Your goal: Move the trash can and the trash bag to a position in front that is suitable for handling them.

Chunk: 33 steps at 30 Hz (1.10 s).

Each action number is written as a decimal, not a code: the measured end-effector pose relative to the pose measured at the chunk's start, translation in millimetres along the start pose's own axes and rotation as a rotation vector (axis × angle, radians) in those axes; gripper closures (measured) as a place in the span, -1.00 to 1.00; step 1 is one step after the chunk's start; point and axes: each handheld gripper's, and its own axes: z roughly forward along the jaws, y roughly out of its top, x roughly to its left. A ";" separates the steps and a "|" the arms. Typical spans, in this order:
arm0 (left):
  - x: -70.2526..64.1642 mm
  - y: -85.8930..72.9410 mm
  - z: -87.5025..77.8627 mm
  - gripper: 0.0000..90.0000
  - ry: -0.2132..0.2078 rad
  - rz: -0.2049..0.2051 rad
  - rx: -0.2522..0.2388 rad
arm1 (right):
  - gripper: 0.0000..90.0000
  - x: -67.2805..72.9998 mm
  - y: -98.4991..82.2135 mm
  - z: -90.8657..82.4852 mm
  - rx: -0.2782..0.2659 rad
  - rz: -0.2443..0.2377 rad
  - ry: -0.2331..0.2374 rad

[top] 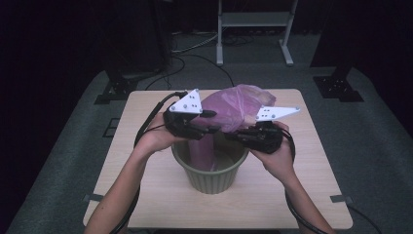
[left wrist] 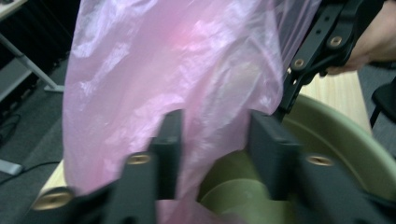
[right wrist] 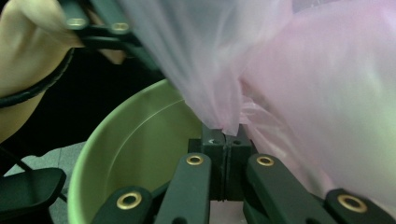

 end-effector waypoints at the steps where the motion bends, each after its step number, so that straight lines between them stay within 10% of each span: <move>1: -0.3 -1.1 0.9 0.42 -0.009 -0.004 -0.001 | 1.00 0.7 0.0 0.0 0.003 0.000 0.002; 7: 0.9 -5.9 3.8 0.96 -0.037 -0.013 -0.019 | 0.87 -0.1 -2.5 -4.2 -0.004 -0.001 0.013; 33: 12.6 -31.1 -33.3 0.98 -0.100 -0.148 -0.134 | 0.48 -24.4 -38.2 -74.1 -0.047 0.047 -0.086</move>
